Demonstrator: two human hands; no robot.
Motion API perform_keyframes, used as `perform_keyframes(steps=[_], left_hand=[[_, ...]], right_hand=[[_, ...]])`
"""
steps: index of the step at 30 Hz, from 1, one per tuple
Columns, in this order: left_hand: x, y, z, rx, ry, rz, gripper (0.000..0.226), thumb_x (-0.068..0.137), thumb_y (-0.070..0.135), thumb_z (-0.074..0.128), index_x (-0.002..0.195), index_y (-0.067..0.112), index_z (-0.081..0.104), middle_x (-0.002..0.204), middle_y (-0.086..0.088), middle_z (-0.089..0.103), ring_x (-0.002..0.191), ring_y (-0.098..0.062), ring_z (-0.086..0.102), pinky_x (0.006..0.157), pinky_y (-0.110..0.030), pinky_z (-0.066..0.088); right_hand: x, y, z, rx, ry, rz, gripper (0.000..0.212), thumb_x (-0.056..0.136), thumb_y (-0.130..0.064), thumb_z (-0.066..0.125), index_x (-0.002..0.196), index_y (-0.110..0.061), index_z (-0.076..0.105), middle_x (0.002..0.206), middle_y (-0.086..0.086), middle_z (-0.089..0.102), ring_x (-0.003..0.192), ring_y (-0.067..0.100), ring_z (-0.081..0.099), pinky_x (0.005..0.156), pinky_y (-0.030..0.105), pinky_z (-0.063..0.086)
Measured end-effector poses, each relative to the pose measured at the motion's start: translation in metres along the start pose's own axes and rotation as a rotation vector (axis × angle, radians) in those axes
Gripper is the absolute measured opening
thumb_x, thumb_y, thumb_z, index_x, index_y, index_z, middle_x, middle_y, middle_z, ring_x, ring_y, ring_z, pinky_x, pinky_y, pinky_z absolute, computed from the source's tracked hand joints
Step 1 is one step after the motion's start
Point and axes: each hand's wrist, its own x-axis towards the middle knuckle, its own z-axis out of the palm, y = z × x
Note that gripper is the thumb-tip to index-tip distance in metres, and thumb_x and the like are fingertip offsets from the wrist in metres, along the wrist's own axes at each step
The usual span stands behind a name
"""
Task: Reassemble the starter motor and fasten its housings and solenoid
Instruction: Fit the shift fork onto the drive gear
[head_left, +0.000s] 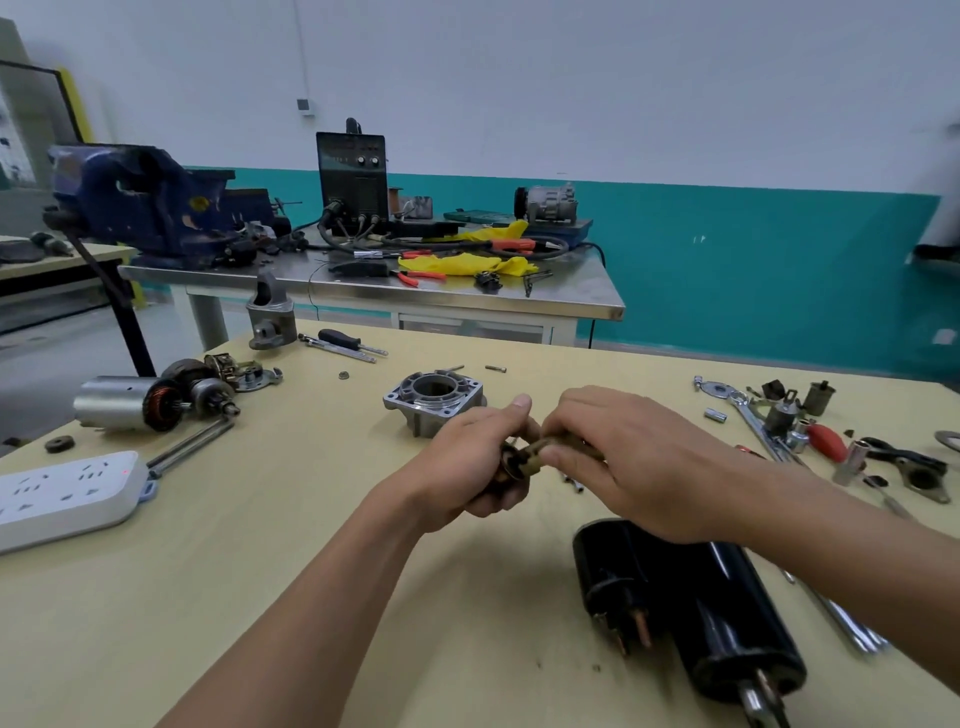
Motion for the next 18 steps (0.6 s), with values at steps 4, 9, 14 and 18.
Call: perform_keyframes(steps=[4, 9, 14, 18], left_hand=[[-0.002, 0.002, 0.002, 0.005, -0.034, -0.037, 0.048, 0.103, 0.053, 0.037, 0.08, 0.021, 0.064, 0.046, -0.009, 0.049, 0.031, -0.015, 0.03, 0.035, -0.015, 0.021], [-0.005, 0.005, 0.008, 0.015, -0.038, -0.027, 0.051, 0.104, 0.052, 0.036, 0.072, 0.03, 0.068, 0.05, -0.012, 0.05, 0.036, -0.016, 0.03, 0.036, -0.016, 0.022], [-0.005, 0.005, 0.014, 0.03, -0.006, 0.055, 0.049, 0.106, 0.048, 0.034, 0.073, 0.031, 0.067, 0.054, -0.011, 0.049, 0.045, -0.019, 0.039, 0.038, -0.017, 0.022], [-0.008, 0.007, 0.013, -0.003, -0.104, -0.015, 0.051, 0.104, 0.052, 0.037, 0.069, 0.029, 0.067, 0.045, -0.009, 0.047, 0.036, -0.015, 0.028, 0.036, -0.014, 0.021]], right_hand=[[-0.004, 0.003, -0.002, -0.033, 0.005, -0.037, 0.032, 0.097, -0.048, 0.033, 0.102, -0.025, 0.055, 0.088, -0.018, 0.044, 0.085, 0.005, 0.038, 0.075, 0.015, 0.034], [-0.008, 0.005, -0.003, -0.074, 0.015, -0.066, 0.029, 0.098, -0.047, 0.034, 0.104, -0.027, 0.054, 0.087, -0.02, 0.039, 0.085, 0.003, 0.034, 0.08, 0.006, 0.03], [-0.013, 0.006, -0.004, -0.08, 0.068, -0.096, 0.034, 0.099, -0.045, 0.036, 0.105, -0.02, 0.059, 0.091, -0.013, 0.048, 0.084, 0.002, 0.035, 0.076, 0.01, 0.033], [-0.02, 0.006, -0.004, -0.146, 0.174, -0.213, 0.032, 0.101, -0.035, 0.043, 0.107, -0.01, 0.063, 0.094, -0.001, 0.056, 0.087, 0.012, 0.042, 0.076, 0.019, 0.036]])
